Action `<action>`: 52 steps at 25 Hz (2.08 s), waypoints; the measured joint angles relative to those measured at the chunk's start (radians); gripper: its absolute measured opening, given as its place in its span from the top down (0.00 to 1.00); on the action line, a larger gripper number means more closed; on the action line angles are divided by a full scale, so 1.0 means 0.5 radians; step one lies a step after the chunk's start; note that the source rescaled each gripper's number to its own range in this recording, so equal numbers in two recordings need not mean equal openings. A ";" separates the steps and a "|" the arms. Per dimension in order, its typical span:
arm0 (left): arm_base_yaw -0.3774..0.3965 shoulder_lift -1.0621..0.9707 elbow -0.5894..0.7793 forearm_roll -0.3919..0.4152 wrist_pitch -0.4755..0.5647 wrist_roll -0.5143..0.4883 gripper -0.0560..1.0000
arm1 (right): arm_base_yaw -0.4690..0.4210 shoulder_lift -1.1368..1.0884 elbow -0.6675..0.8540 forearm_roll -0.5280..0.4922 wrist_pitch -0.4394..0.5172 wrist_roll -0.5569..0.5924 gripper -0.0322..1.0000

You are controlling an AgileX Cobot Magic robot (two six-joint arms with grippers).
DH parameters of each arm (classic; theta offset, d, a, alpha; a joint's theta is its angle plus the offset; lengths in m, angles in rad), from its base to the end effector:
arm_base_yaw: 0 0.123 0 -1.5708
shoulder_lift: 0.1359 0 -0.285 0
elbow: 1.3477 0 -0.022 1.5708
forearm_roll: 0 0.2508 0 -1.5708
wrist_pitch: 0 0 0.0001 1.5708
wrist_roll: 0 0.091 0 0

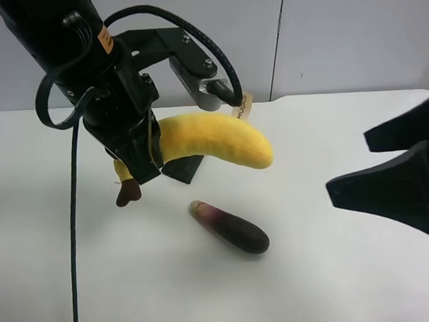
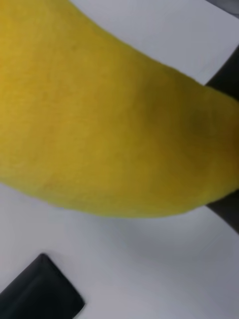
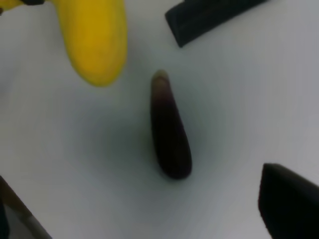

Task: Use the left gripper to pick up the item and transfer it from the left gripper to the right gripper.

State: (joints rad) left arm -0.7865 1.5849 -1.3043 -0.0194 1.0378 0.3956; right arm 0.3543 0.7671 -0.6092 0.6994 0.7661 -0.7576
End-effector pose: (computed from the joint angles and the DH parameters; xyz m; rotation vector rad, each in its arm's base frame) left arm 0.2272 -0.2298 0.2924 1.5574 2.3384 -0.1189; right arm 0.1145 0.0857 0.2982 -0.8617 2.0855 0.6004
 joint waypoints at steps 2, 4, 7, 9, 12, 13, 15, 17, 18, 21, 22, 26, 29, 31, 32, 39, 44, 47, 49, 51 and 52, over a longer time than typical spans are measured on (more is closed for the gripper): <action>0.000 0.000 -0.005 0.000 0.019 0.000 0.94 | 0.106 0.122 0.000 0.108 -0.115 -0.150 0.00; 0.000 0.000 -0.005 0.000 0.027 0.000 0.94 | 0.192 0.223 0.000 0.243 -0.220 -0.280 0.00; 0.000 0.000 -0.005 0.000 0.032 0.000 0.94 | 0.304 0.355 0.000 0.406 -0.389 -0.485 0.00; 0.000 0.000 -0.005 0.000 0.032 0.000 0.94 | 0.368 0.437 0.000 0.504 -0.492 -0.617 0.00; 0.000 0.000 -0.005 0.000 0.032 0.000 0.94 | 0.435 0.547 0.000 0.655 -0.611 -0.786 0.00; 0.000 0.000 -0.005 0.000 0.032 0.000 0.94 | 0.450 0.583 0.000 0.707 -0.644 -0.843 0.00; 0.000 0.000 -0.005 0.000 0.032 0.000 0.94 | 0.460 0.645 0.000 0.824 -0.676 -0.946 0.00; 0.000 0.000 -0.005 0.000 0.032 0.000 0.94 | 0.460 0.704 0.000 0.948 -0.689 -1.051 0.00; 0.000 0.000 -0.005 0.000 0.032 0.000 0.94 | 0.460 0.729 0.000 1.016 -0.688 -1.119 0.00; 0.000 0.000 -0.005 0.000 0.030 0.000 0.94 | 0.462 0.795 -0.020 1.163 -0.688 -1.295 0.00; 0.000 0.000 -0.005 0.000 0.030 0.000 0.94 | 0.462 0.816 -0.037 1.203 -0.688 -1.342 0.00; 0.000 0.004 -0.005 0.000 0.030 0.000 0.94 | 0.464 0.906 -0.131 1.260 -0.677 -1.415 0.00; 0.000 0.010 -0.005 -0.002 0.030 0.000 0.94 | 0.464 0.985 -0.190 1.273 -0.652 -1.427 0.00; 0.000 0.013 -0.005 -0.002 0.030 0.000 0.94 | 0.464 1.033 -0.206 1.275 -0.642 -1.429 0.00; 0.000 0.013 -0.005 -0.002 0.030 0.000 0.94 | 0.464 1.049 -0.210 1.275 -0.640 -1.429 0.00; 0.000 0.013 -0.005 -0.002 0.030 0.000 0.94 | 0.464 1.070 -0.210 1.275 -0.622 -1.442 0.55; 0.000 0.013 -0.005 0.002 0.032 0.000 0.94 | 0.464 1.070 -0.210 1.275 -0.633 -1.443 0.97; 0.000 0.013 -0.005 0.004 0.028 0.037 0.92 | 0.464 1.070 -0.210 1.275 -0.633 -1.443 0.97; 0.000 0.013 -0.005 0.010 0.028 0.054 0.76 | 0.464 1.070 -0.210 1.275 -0.633 -1.443 0.97; 0.000 0.013 -0.005 0.011 0.019 0.054 0.42 | 0.464 1.070 -0.210 1.275 -0.626 -1.444 0.97; 0.000 0.013 -0.005 0.014 0.012 0.052 0.24 | 0.464 1.070 -0.210 1.275 -0.626 -1.444 0.97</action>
State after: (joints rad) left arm -0.7865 1.5912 -1.3071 -0.0125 1.0437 0.4215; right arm 0.5865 1.3022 -0.7144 1.3369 0.4528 -1.4794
